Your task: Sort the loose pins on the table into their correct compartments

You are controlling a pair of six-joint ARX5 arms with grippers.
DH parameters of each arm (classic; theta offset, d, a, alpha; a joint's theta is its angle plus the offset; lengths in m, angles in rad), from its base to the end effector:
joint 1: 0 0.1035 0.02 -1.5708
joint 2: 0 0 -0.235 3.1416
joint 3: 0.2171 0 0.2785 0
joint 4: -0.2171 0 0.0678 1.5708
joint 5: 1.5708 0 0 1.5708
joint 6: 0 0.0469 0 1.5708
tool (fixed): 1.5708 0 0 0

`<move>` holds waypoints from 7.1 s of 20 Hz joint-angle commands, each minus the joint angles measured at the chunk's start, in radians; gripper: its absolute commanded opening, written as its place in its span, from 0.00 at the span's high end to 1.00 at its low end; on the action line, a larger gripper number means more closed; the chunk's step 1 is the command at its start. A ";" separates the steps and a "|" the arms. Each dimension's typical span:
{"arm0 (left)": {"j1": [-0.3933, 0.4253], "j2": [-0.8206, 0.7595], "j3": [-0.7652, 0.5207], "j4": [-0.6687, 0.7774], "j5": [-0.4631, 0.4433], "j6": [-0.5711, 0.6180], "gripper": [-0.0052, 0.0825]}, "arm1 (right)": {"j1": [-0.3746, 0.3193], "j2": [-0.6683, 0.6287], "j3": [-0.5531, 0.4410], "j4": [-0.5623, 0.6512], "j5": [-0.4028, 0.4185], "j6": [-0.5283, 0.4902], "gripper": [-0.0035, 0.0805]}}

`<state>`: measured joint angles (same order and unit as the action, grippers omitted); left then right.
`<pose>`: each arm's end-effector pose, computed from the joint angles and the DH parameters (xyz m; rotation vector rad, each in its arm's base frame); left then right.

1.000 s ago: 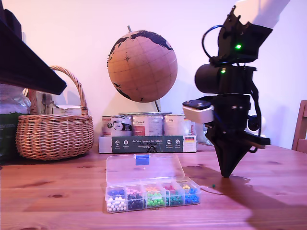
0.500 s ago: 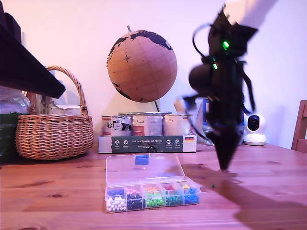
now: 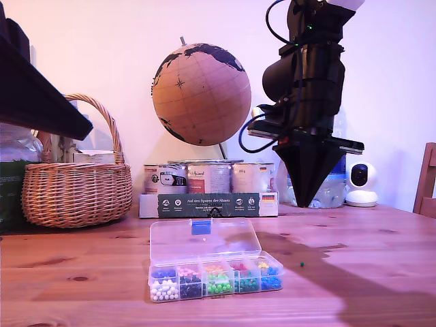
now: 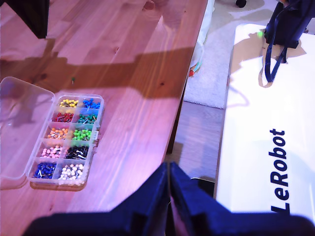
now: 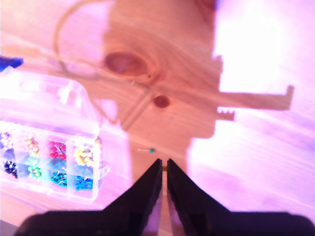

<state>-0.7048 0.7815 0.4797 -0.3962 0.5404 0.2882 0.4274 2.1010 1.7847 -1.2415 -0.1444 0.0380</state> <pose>0.1470 -0.1567 0.1760 0.3001 0.5648 -1.2914 0.3771 0.1792 0.1645 -0.1929 1.5668 0.4201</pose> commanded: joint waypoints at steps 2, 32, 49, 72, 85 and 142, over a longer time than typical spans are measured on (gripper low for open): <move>-0.001 0.005 0.002 0.003 0.000 -0.001 0.97 | 0.053 -0.034 -0.009 0.026 0.031 0.008 0.97; -0.001 0.005 0.002 -0.001 -0.011 -0.001 0.97 | 0.208 -0.472 -0.482 0.371 0.080 0.123 0.97; -0.001 0.005 0.002 -0.001 -0.026 -0.001 0.97 | 0.251 -0.278 -0.481 0.430 0.039 0.135 0.97; -0.001 0.005 0.002 -0.008 -0.025 -0.001 0.97 | 0.251 -0.231 -0.481 0.470 0.078 0.107 0.97; -0.001 0.005 0.002 -0.009 -0.026 -0.002 0.97 | 0.251 -0.231 -0.481 0.474 0.096 0.096 0.89; -0.001 0.005 0.002 -0.023 -0.090 -0.011 0.97 | 0.095 -0.183 -0.481 0.437 0.074 -1.344 0.76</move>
<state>-0.7048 0.7815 0.4797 -0.4210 0.4503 0.2760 0.5232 1.8942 1.3190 -0.8043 -0.0654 -1.3087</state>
